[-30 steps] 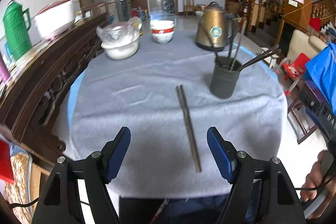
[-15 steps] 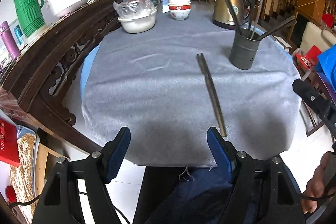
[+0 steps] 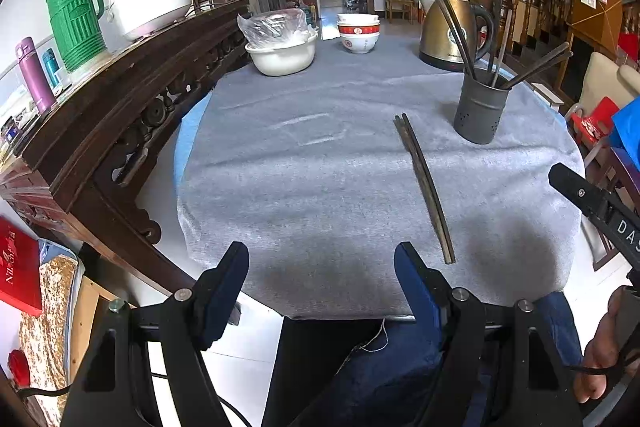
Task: Organize utensils
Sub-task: 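Move both tools back down to the last chopstick pair on the cloth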
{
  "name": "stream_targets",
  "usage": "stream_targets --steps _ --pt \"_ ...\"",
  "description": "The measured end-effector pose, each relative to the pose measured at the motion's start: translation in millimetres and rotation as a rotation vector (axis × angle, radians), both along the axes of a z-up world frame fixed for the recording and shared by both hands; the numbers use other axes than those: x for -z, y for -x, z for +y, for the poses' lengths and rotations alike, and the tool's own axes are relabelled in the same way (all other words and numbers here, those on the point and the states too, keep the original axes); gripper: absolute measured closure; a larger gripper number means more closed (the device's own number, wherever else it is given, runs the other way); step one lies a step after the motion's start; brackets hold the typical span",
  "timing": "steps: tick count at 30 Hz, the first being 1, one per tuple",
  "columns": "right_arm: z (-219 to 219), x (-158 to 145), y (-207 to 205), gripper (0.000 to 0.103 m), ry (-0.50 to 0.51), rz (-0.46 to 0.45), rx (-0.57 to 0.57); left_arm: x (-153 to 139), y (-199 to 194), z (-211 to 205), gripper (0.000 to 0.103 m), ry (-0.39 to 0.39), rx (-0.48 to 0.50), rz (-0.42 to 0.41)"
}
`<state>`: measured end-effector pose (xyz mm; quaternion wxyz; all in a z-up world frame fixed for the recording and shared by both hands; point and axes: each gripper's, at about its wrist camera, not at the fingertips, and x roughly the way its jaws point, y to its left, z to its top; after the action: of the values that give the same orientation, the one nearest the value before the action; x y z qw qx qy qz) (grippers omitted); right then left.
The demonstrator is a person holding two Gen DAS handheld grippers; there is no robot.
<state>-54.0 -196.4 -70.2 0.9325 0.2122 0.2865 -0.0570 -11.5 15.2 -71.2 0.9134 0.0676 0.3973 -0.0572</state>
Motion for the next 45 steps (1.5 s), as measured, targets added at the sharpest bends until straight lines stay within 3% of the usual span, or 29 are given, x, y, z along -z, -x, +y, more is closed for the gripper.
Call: stream_targets --steps 32,43,45 --pt "-24.3 0.1 15.1 0.034 -0.047 -0.028 0.046 -1.4 7.6 -22.5 0.027 -0.062 0.027 -0.015" --pt "-21.7 4.3 13.7 0.034 -0.033 -0.02 0.036 0.8 3.0 -16.5 0.027 -0.027 0.012 0.008" --pt "-19.2 6.4 11.7 0.038 -0.032 -0.015 0.021 3.9 -0.8 -11.9 0.027 -0.008 -0.003 0.025"
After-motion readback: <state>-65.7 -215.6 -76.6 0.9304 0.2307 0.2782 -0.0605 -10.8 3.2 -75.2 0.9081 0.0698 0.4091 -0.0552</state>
